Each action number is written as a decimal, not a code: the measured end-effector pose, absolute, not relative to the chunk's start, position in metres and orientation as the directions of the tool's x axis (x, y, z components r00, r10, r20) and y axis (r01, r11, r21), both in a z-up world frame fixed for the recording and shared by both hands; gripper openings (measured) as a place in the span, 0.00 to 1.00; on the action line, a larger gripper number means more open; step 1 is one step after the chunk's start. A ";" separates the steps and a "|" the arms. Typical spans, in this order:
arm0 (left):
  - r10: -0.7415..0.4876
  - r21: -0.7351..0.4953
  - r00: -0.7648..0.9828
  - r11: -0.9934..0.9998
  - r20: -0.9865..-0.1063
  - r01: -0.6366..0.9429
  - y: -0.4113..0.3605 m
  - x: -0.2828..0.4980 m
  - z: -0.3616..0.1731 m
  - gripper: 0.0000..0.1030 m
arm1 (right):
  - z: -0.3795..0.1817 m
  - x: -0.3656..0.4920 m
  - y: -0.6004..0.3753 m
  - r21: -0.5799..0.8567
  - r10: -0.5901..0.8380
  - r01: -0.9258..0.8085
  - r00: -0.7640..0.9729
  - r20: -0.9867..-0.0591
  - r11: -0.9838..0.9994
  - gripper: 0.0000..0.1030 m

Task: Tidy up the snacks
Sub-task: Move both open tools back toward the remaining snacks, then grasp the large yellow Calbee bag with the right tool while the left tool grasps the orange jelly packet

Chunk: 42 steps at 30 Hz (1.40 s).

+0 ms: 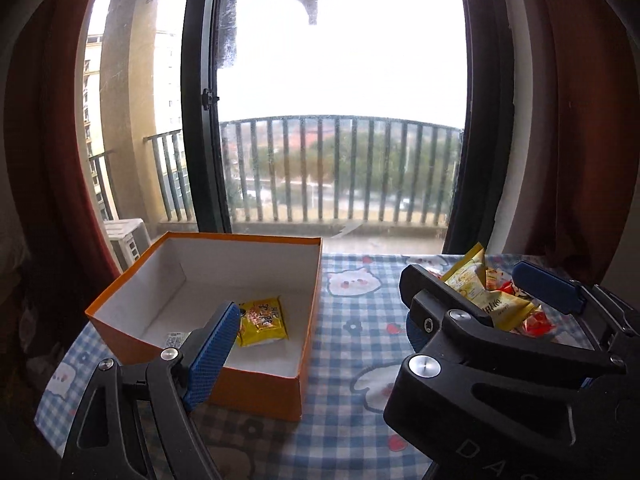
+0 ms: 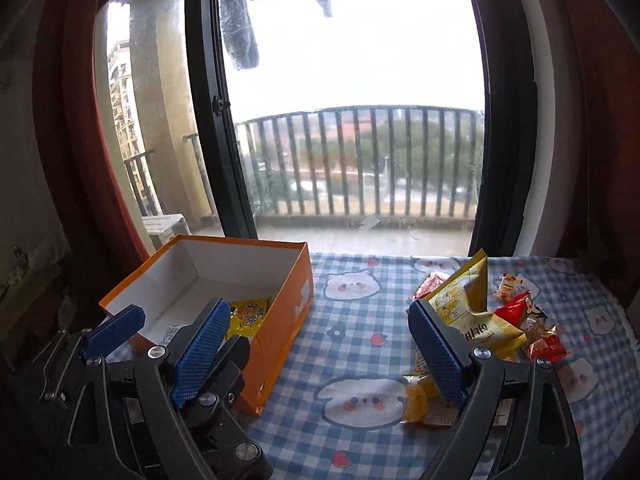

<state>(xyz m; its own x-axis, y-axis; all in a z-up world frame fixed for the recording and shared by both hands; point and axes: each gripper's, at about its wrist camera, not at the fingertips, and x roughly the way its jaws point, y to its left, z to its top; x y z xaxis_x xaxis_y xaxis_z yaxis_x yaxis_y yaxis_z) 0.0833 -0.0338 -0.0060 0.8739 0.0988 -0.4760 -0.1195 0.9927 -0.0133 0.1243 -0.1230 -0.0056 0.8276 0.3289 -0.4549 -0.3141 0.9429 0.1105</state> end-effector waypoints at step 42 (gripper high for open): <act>-0.096 -0.064 0.699 0.995 -0.709 0.072 -0.155 0.191 -0.118 0.85 | -0.094 0.197 -0.266 0.079 0.210 -0.200 0.811 -0.546 0.977 0.81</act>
